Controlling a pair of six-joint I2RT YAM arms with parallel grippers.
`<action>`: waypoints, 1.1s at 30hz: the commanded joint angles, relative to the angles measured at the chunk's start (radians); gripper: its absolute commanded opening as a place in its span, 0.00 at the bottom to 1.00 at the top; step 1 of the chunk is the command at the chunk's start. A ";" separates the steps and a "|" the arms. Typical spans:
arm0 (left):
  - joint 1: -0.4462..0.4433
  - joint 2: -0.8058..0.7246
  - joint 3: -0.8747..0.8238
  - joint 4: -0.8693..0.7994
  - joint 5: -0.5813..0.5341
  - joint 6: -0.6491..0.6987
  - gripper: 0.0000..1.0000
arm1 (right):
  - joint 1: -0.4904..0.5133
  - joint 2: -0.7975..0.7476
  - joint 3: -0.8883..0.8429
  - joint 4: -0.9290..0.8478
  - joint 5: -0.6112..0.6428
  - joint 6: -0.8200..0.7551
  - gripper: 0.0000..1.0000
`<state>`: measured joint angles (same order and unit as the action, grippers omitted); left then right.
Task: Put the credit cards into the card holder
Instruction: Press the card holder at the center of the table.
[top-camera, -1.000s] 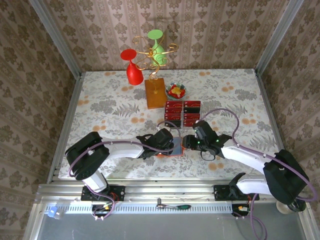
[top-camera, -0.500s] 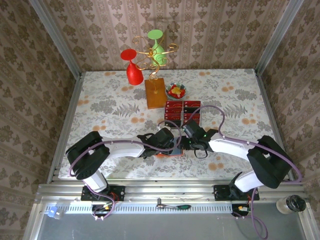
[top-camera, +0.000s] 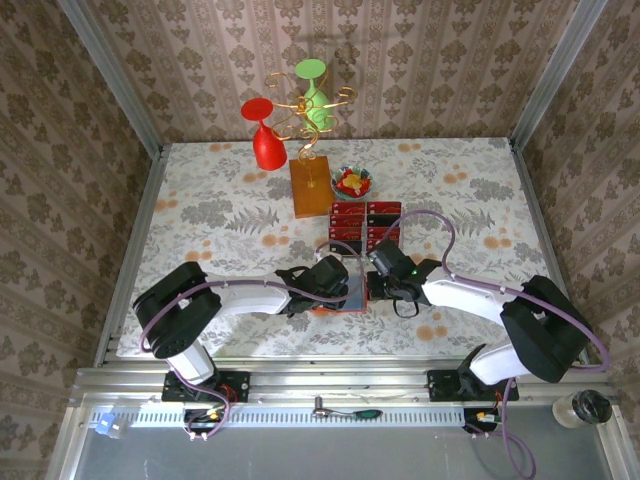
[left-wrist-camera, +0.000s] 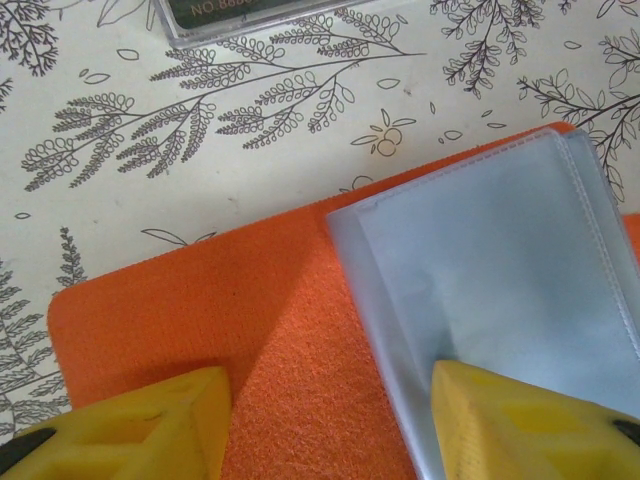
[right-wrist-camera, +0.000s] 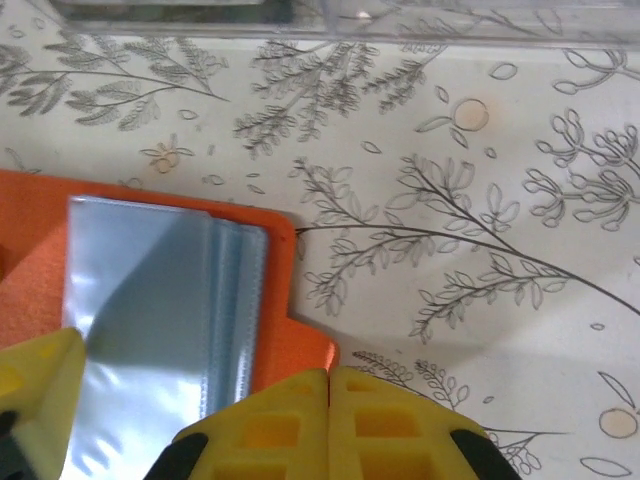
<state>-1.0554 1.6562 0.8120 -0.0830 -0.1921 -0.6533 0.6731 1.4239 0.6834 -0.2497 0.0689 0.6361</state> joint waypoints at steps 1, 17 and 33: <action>-0.008 0.022 0.018 -0.043 -0.023 0.018 0.56 | -0.023 -0.007 -0.038 0.008 0.000 0.016 0.00; -0.007 0.023 0.015 -0.047 -0.026 0.018 0.55 | -0.037 0.009 -0.107 -0.012 0.113 0.013 0.12; -0.008 0.027 0.040 -0.061 -0.030 0.030 0.55 | -0.035 -0.230 -0.022 -0.052 -0.066 0.092 0.17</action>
<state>-1.0599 1.6653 0.8276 -0.0990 -0.1997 -0.6487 0.6437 1.2110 0.6346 -0.2882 0.0620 0.6910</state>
